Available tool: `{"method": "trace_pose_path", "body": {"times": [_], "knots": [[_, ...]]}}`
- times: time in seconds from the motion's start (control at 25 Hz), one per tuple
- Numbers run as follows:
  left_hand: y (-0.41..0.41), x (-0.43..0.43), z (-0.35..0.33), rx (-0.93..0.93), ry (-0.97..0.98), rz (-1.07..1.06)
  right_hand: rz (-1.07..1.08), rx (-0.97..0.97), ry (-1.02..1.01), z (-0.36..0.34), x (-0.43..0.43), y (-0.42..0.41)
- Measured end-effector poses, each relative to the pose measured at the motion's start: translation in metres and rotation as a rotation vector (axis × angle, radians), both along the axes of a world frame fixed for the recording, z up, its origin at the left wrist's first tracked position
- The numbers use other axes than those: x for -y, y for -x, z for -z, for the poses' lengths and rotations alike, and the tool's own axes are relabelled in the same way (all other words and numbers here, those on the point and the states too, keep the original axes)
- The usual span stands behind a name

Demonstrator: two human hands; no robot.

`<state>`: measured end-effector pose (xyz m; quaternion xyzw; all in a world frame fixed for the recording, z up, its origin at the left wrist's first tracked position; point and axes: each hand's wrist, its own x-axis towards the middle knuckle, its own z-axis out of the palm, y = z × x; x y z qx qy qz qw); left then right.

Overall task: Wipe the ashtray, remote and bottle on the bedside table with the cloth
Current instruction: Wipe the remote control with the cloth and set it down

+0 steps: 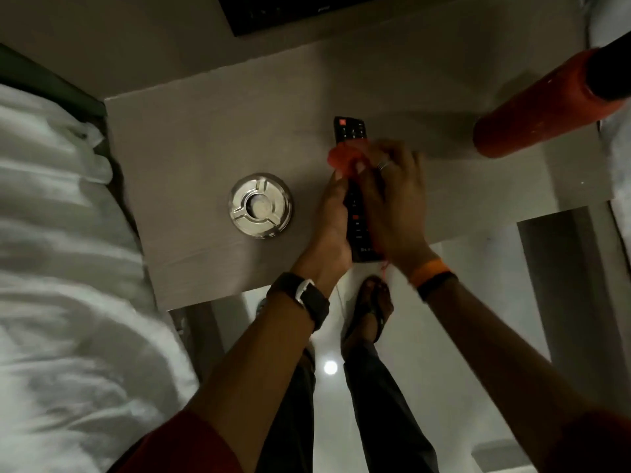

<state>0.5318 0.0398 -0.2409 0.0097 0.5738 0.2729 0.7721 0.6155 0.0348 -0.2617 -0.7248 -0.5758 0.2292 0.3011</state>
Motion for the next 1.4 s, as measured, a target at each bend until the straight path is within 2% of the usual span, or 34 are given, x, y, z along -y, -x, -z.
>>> {"method": "trace_pose_path", "body": {"times": [0.12,0.2,0.24,0.32,0.4,0.44,0.52,0.72,0.76,0.92,1.12,1.2,1.32,1.4], "knots": [[0.015,0.014,0.005,-0.056,-0.06,0.017,0.249,-0.245,-0.015,0.007,-0.046,-0.033],[0.025,0.019,0.004,-0.084,-0.075,-0.031,0.32,-0.23,-0.115,0.009,-0.068,-0.048],[0.03,0.018,0.002,-0.104,-0.105,-0.072,0.286,-0.174,-0.133,0.011,-0.079,-0.049],[0.04,0.005,-0.001,-0.151,-0.232,-0.147,0.015,-0.056,-0.012,0.022,-0.098,-0.036],[0.052,-0.016,-0.002,-0.207,-0.353,-0.209,-0.409,0.247,0.193,0.038,-0.101,-0.008],[0.057,-0.026,-0.003,-0.221,-0.368,-0.232,-0.53,0.398,0.236,0.048,-0.098,0.003],[0.067,-0.041,0.0,-0.225,-0.339,-0.252,-0.612,0.522,0.207,0.062,-0.084,0.005],[0.066,-0.052,0.011,-0.283,-0.312,-0.139,-0.876,0.607,0.087,0.071,0.009,-0.06],[0.059,-0.051,0.014,-0.313,-0.322,-0.089,-0.854,0.591,0.099,0.069,0.03,-0.071],[0.027,-0.048,0.032,-0.422,-0.418,0.057,-0.545,0.462,0.153,0.058,0.082,-0.07],[0.005,-0.047,0.05,-0.613,-0.514,0.147,-0.565,0.324,0.109,0.04,0.11,-0.059],[0.001,-0.046,0.054,-0.672,-0.502,0.175,-0.528,0.221,0.153,0.025,0.117,-0.062],[-0.005,-0.04,0.058,-0.736,-0.513,0.229,-0.369,-0.074,0.215,0.0,0.134,-0.065],[-0.008,-0.036,0.057,-0.806,-0.557,0.239,-0.127,-0.437,0.256,-0.017,0.14,-0.065]]}}
